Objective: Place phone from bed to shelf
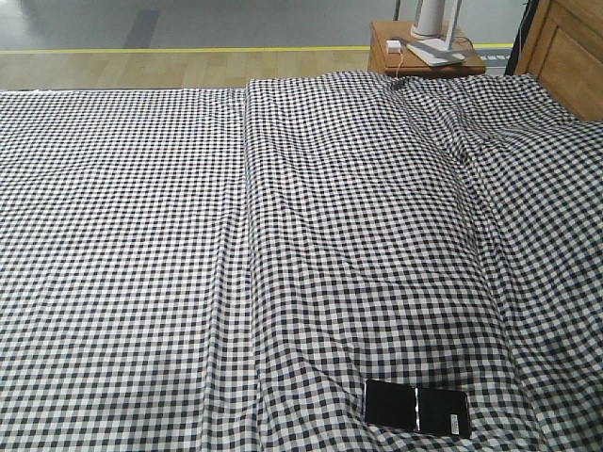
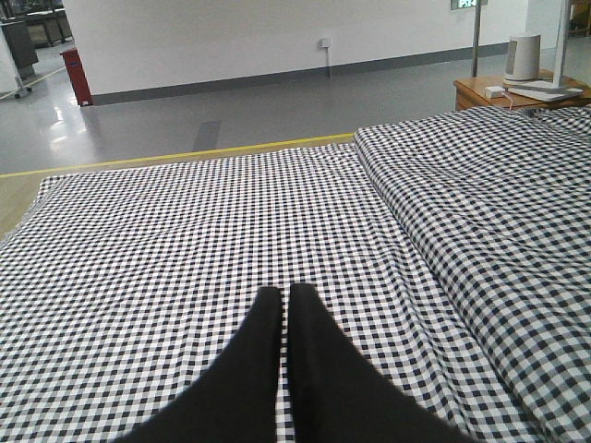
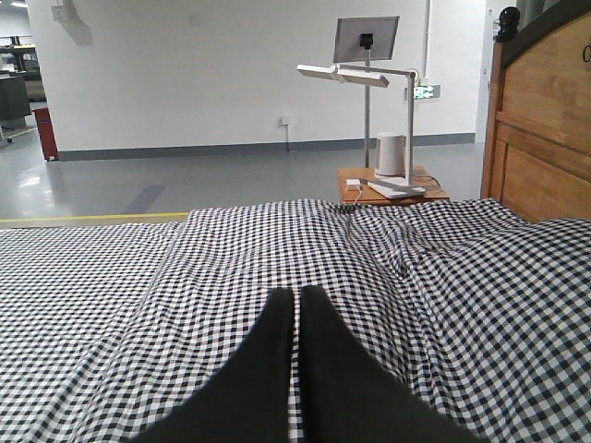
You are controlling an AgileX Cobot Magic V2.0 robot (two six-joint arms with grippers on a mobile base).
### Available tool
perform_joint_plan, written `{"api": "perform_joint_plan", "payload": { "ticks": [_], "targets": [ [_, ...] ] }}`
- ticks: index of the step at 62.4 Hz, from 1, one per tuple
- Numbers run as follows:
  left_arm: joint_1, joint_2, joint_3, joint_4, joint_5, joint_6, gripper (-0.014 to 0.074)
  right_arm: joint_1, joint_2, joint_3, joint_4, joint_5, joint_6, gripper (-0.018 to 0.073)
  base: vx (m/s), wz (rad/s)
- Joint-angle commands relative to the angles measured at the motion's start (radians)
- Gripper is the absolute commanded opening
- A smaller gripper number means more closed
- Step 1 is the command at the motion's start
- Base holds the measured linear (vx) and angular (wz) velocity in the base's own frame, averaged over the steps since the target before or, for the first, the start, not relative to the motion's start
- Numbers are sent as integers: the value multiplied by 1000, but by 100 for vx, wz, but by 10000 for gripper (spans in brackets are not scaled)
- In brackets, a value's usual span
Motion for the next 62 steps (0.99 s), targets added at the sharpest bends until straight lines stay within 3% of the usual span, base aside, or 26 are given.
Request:
{"api": "perform_joint_plan", "payload": {
  "ticks": [1,62],
  "targets": [
    [-4,-13,-21,-9,-72,-6,1,-4,-8,5,-1,-67,-8,-6,0,0],
    [-4,-13,-21,-9,-72,-6,1,-4,-8,5,-1,-67,-8,-6,0,0]
  ]
}}
